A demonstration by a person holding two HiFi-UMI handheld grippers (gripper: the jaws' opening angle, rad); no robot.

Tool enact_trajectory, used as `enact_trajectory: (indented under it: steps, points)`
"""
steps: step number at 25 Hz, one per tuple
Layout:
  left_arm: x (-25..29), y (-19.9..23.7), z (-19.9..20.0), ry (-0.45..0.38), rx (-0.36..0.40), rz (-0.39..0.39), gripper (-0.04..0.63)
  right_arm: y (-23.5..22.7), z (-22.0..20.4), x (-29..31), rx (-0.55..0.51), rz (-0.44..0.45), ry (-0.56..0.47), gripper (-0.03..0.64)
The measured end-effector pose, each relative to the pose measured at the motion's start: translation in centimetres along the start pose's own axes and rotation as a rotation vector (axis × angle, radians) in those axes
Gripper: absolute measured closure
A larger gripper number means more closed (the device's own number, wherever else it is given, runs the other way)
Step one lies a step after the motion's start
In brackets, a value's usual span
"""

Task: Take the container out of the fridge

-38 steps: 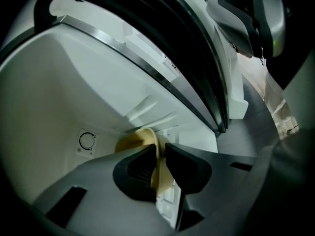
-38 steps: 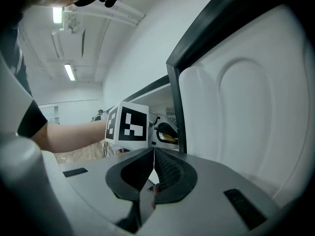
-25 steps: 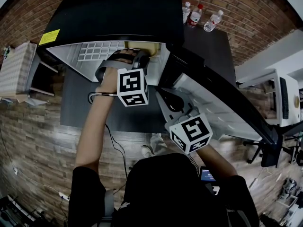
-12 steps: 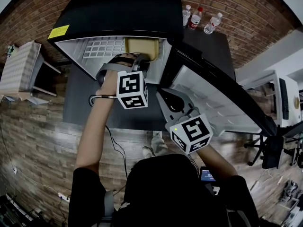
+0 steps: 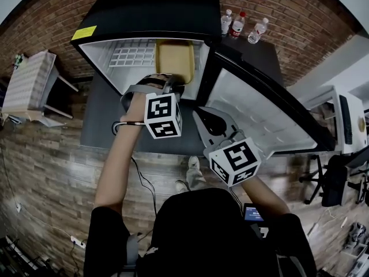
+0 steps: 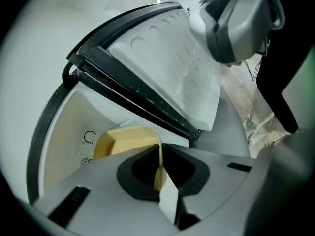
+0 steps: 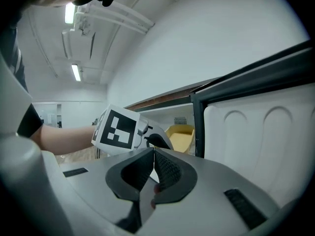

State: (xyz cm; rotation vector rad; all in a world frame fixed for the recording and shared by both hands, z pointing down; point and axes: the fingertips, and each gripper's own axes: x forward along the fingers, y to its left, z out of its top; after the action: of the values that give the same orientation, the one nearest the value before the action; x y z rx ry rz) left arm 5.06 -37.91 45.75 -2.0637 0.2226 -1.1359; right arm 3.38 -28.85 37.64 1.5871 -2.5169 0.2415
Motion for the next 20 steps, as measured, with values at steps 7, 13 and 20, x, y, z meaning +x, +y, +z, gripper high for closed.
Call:
enact_trajectory:
  steps: [7, 13, 20]
  points:
    - [-3.0, -3.4, 0.7, -0.01, -0.034, -0.029, 0.565, 0.9, 0.3, -1.7, -0.028, -0.019, -0.016, 0.577]
    - [-6.0, -6.1, 1.1, -0.009, -0.062, -0.038, 0.565, 2.4, 0.8, -3.4, -0.047, -0.029, -0.035, 0.576]
    - [-8.8, -9.2, 1.7, -0.007, -0.08, -0.047, 0.565, 4.5, 1.1, -5.2, -0.061, -0.037, -0.055, 0.576]
